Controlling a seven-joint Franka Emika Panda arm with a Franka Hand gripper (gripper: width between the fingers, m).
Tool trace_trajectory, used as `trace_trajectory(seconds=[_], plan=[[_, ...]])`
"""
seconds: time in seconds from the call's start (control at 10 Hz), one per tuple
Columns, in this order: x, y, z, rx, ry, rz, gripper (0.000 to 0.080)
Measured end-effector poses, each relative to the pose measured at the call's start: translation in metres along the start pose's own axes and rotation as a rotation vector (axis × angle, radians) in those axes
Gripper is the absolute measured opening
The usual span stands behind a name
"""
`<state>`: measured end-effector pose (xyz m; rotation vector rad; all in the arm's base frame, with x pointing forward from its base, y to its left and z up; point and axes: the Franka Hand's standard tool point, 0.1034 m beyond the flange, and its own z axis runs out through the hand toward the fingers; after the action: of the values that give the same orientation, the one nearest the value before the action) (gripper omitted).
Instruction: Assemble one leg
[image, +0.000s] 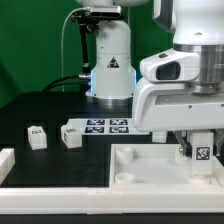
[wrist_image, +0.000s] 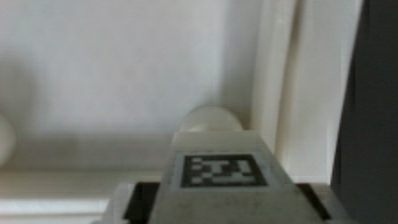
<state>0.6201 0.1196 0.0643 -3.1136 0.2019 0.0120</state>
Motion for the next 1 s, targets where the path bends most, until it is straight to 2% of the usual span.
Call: trace_trajectory(seconds=[0.6, 0.9, 1.0], plan=[[0.0022, -0.0049, 0.0022, 0.008, -0.002, 0.768, 0.0274], [0.0019, -0.0063, 0.0022, 0.018, -0.013, 1.028, 0.0278], [0.0015, -0.0070, 0.0024, 0.018, -0.013, 1.029, 0.0278]])
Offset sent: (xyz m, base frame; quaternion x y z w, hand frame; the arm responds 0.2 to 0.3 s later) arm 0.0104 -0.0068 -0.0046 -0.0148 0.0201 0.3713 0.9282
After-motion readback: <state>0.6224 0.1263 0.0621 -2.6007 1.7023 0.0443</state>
